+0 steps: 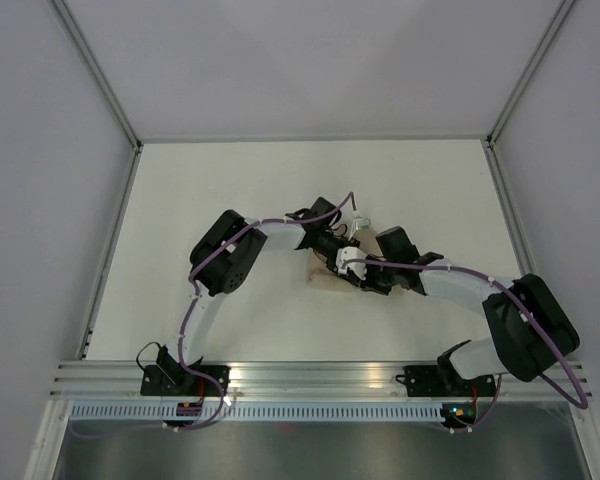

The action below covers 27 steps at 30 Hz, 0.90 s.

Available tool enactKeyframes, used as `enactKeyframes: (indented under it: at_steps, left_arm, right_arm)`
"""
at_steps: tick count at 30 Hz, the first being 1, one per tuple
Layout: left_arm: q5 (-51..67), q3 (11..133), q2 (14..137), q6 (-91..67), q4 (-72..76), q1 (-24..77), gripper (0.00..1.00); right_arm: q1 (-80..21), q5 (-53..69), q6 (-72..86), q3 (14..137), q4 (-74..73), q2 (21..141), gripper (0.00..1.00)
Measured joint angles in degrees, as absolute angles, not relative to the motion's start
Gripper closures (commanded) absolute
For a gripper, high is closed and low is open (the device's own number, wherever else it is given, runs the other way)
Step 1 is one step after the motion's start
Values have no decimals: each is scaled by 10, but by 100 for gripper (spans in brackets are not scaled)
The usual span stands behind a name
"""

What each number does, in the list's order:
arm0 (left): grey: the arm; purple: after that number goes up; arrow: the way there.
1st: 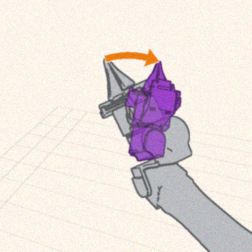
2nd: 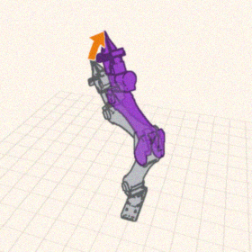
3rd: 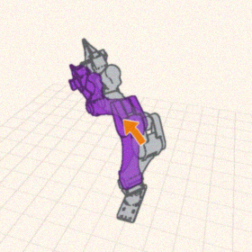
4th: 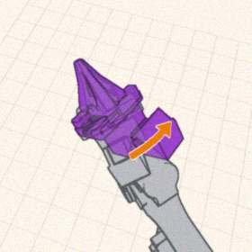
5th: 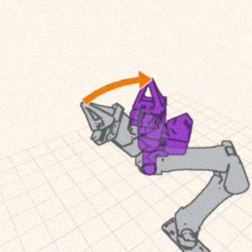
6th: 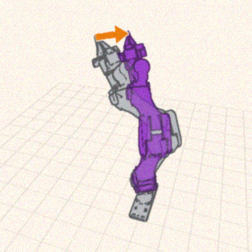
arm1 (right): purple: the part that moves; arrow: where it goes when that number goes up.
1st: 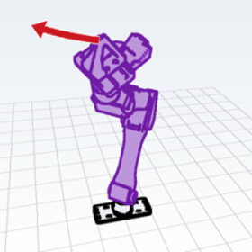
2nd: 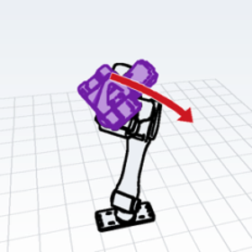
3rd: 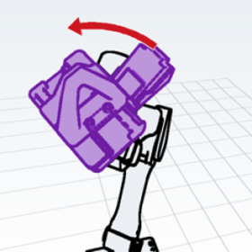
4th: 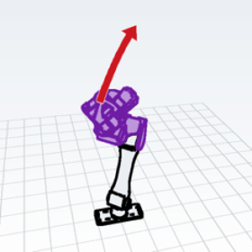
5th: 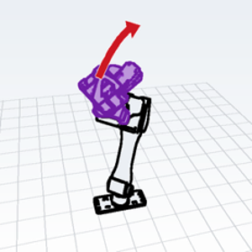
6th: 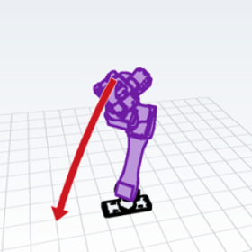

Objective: Fold the napkin, place the utensils inside, and roll it up
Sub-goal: Roll the napkin at the center of the board.

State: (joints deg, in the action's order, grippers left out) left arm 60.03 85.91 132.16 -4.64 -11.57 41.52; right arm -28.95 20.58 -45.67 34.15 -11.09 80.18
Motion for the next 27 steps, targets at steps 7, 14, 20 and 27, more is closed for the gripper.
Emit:
enactKeyframes:
  at_steps: [7, 14, 20, 27]
  left_arm:
    - [528, 764, 1260, -150, 4, 402, 56]
    - [431, 648, 1182, -239, 134, 385, 54]
    - [315, 509, 1051, -281, 250, 357, 52]
    - [158, 384, 908, -188, 365, 389, 47]
  right_arm:
    - [-260, 260, -461, 408, -157, 868, 100]
    - [-216, 347, -491, 505, -255, 957, 100]
    - [-171, 428, -540, 645, -424, 1079, 99]
    - [-142, 490, -603, 816, -640, 1232, 100]
